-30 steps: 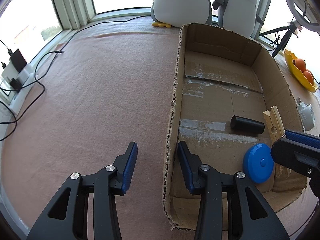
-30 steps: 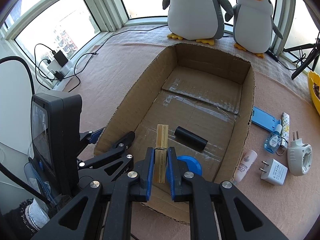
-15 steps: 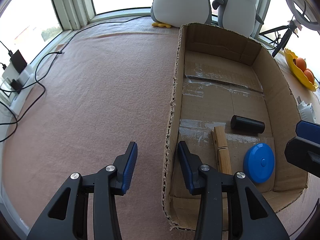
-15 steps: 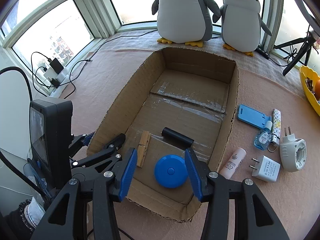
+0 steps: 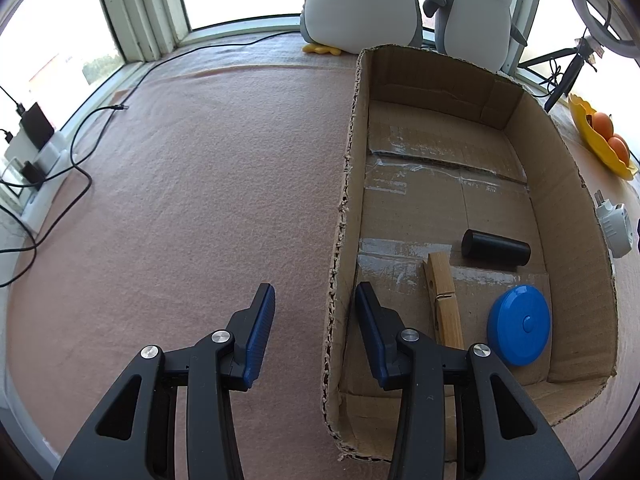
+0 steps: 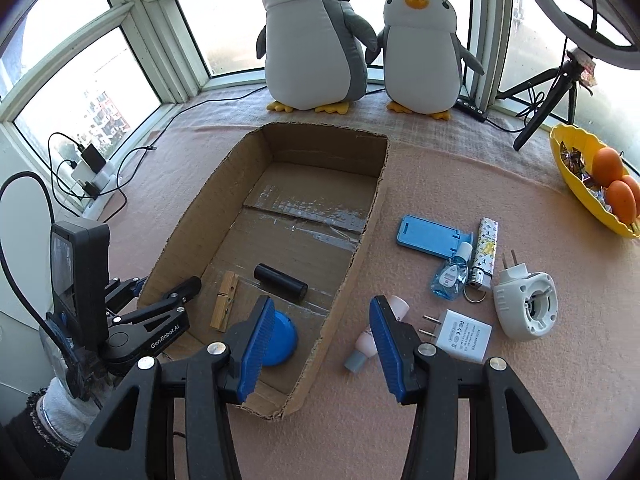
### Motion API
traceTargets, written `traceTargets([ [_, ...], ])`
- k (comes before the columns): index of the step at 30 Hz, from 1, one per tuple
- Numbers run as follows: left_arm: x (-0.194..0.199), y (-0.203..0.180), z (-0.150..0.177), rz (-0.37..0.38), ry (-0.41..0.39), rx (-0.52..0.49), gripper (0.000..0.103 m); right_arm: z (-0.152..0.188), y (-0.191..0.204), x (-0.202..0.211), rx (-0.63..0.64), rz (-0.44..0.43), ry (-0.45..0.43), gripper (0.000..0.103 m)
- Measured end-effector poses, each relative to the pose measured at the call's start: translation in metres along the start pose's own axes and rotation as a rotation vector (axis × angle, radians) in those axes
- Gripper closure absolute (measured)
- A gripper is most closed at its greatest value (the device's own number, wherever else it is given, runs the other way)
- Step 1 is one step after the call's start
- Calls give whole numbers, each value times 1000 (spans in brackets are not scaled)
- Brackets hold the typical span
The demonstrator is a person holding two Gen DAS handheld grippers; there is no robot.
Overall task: Organize rigid objects
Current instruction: 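Move the open right tool to the white socket adapter and close on it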
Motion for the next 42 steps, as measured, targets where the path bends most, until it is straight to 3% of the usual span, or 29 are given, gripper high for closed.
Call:
traceTargets([
  [12, 0, -1, 0, -7, 3, -5, 62, 10, -122, 23, -159, 104, 3, 58],
  [18, 0, 0, 1, -10, 6, -4, 62, 12, -163, 19, -198, 139, 27, 58],
  [26, 0, -1, 1, -13, 10, -4, 62, 15, -187, -7, -222, 122, 97, 58],
  [38, 0, 0, 1, -12, 11, -3, 62, 11, -193, -28, -204, 137, 137, 58],
  [42, 0, 0, 0, -13, 11, -3, 62, 9, -191, -35, -196, 120, 153, 69],
])
Point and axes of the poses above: each gripper's, at about its wrist camera, not at the fingertips, and x roughly against the way its jaws point, y to its left, z to its underside, the point moved 8 cm from there along -x, roughly the way its jaws point, and after that the axes turned 4 degrees about y, right-handed, at the moved point
